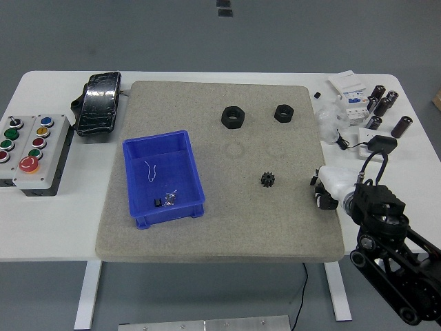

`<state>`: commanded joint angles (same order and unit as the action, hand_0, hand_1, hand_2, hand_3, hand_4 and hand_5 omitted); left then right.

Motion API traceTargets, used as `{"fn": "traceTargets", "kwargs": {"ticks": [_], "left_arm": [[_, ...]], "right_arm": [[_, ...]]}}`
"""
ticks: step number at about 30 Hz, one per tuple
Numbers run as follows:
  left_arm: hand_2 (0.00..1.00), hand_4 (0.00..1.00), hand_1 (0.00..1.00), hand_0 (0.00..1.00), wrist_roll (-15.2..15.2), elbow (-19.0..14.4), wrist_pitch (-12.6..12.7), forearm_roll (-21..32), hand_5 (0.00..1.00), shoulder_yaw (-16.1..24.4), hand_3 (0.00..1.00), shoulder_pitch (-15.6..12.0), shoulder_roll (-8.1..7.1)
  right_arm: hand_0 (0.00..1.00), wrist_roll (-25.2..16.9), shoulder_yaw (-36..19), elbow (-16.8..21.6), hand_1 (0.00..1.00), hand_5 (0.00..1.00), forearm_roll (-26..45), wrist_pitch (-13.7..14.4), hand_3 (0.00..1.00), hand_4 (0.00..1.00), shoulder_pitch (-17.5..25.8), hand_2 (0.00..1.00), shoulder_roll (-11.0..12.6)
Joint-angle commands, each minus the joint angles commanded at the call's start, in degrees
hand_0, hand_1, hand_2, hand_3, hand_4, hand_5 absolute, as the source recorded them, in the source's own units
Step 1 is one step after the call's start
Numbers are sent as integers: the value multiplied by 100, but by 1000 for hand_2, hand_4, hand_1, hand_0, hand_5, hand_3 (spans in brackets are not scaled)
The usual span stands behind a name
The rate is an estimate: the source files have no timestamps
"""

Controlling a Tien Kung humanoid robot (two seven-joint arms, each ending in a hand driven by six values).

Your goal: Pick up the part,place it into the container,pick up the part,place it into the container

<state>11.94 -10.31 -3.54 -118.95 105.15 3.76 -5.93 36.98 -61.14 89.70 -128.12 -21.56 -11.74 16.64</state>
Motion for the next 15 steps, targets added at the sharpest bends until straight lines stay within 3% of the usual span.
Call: {"fn": "traceTargets", "kwargs": {"ticks": [15], "left_arm": [[549, 652, 591, 655, -6, 0, 4, 17, 406, -2, 622, 7, 0]], "right_arm": [[120, 0, 70, -11, 312, 2, -73, 352, 672, 128, -10, 569, 23]]}}
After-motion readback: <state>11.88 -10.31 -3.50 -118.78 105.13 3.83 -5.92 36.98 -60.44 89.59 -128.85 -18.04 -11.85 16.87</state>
